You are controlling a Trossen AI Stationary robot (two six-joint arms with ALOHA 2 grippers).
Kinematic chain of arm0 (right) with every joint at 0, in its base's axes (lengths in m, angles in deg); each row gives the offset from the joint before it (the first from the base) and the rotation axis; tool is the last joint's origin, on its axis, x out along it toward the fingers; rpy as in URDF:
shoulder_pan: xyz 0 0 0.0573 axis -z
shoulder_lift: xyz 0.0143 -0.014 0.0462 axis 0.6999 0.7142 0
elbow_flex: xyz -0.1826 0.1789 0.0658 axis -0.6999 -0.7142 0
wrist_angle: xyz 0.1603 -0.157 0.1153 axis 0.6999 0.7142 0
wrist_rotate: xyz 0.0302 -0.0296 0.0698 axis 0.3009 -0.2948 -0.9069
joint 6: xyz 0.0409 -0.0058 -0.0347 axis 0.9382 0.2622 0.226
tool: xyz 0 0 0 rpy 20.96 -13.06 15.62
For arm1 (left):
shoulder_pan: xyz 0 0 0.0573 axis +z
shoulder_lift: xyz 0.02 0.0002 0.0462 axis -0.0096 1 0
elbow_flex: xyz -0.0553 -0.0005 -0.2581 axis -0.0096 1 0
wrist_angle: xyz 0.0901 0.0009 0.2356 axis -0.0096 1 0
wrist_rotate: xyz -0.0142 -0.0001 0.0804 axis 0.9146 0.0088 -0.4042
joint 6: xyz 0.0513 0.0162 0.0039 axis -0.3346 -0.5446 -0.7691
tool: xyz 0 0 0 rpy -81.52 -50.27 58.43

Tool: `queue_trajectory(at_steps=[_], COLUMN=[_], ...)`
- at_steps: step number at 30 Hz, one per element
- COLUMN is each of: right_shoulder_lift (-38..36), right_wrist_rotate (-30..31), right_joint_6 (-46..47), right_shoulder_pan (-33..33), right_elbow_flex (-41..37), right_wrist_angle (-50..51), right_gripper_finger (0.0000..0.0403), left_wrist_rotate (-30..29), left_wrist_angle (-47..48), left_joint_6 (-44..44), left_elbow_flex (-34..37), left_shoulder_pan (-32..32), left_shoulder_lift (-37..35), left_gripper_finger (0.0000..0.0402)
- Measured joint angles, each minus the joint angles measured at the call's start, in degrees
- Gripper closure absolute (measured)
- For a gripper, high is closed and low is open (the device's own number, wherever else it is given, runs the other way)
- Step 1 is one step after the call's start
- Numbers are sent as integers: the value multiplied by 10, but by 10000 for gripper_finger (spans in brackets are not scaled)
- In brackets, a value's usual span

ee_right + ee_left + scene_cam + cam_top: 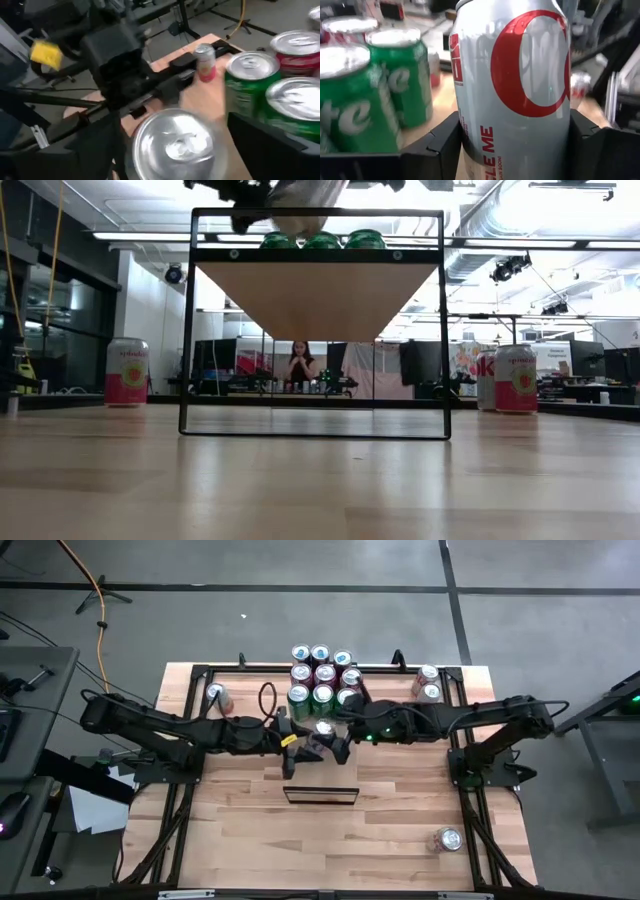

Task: Place canned beverage on shelf
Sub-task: Put the middle red silver soda can on the shelf

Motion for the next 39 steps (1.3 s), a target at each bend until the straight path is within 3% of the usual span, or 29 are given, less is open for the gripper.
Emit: queue_trajectory(at_steps=[9, 15, 18, 22, 29, 39], right_shoulder_lift=[-76, -84, -73, -62, -33, 5], right_wrist_rotate=[-4, -75, -115, -162, -257, -337], right_joint_6=[-40, -67, -93, -113, -109, -73], right_shoulder_pan=[7, 7, 11, 22, 39, 39], right_elbow_flex=[0, -1, -1, -2, -1, -2], right_wrist_angle=[115, 116, 45, -72, -209, -254], right_gripper_finger=[23, 22, 21, 21, 21, 20], left_wrist_rotate=[1, 116, 210, 282, 279, 288], left_wrist_angle=[136, 38, -64, -136, -182, -230], left_joint_6=[7, 34, 65, 119, 129, 136], left_elbow_flex=[0, 7, 17, 24, 18, 17], left_shoulder_pan=[18, 18, 18, 17, 20, 33], left_shoulder_lift=[-128, -189, -182, -152, -86, -45], left_gripper_finger=[219, 219, 219, 219, 219, 219])
